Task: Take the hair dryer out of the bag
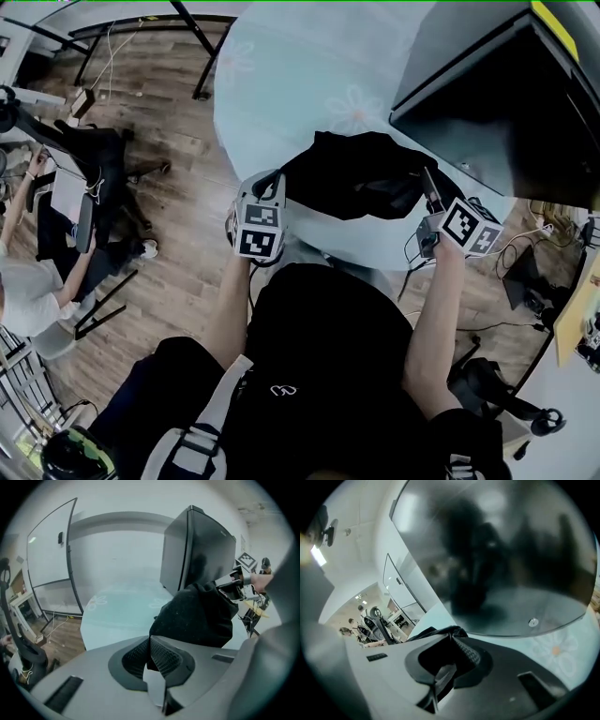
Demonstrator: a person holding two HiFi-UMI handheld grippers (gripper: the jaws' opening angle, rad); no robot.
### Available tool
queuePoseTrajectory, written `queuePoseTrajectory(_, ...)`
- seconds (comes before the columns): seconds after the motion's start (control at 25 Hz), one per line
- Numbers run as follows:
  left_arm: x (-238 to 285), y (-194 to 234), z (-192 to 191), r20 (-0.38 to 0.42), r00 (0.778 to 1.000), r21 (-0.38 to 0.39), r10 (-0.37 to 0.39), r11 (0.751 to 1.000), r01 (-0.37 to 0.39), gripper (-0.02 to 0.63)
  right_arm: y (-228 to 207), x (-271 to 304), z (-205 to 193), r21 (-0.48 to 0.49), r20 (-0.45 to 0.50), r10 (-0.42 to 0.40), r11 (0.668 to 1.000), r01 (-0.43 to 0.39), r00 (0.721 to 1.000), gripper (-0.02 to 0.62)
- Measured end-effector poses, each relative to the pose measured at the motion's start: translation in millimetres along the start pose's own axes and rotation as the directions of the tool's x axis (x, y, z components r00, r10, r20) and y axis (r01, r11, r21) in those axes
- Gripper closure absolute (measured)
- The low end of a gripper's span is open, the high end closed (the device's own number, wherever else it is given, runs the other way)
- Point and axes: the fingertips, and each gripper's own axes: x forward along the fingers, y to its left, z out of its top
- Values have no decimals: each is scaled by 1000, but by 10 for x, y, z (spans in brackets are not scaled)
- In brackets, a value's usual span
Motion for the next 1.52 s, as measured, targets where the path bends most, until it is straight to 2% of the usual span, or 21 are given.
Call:
queuePoseTrajectory(0.12, 49, 122, 50, -26, 999, -71, 44, 996, -45, 580, 39, -28, 105, -18, 16, 7, 1000, -6, 1000, 565)
queuePoseTrajectory(0.36, 145, 250, 266, -16, 996, -112, 88, 990, -90, 581, 59, -150, 274, 3, 58, 29, 1000, -29, 998, 566)
queuePoseTrajectory(0.64, 114, 380, 576, 47, 988, -122, 147, 983, -140, 583, 24, -356, 468, -2, 121, 59, 998, -60, 991, 567)
queuePoseTrajectory(0.76, 52, 473, 648, 67, 979, -123, 194, 975, -185, 584, -18, -507, 562, 6, 160, 54, 998, -56, 986, 566)
queuePoseTrajectory(0.84, 6, 593, 653, 69, 971, -128, 231, 967, -221, 584, -131, -625, 627, 32, 197, 29, 999, -36, 980, 566)
queuePoseTrajectory(1.12, -9, 723, 666, 68, 964, -141, 257, 959, -246, 584, -582, -968, 698, 144, 293, -102, 988, 61, 951, 566)
queuePoseTrajectory(1.32, -20, 634, 563, 45, 973, -91, 226, 971, -221, 584, -799, -1253, 508, 232, 324, -182, 967, 109, 928, 566)
queuePoseTrajectory(1.4, -11, 566, 528, 42, 979, -97, 201, 976, -197, 584, -841, -1330, 433, 248, 326, -199, 961, 119, 924, 566)
queuePoseTrajectory(1.52, 22, 487, 482, 24, 978, -106, 206, 974, -202, 583, -902, -1406, 338, 266, 324, -217, 955, 132, 921, 566)
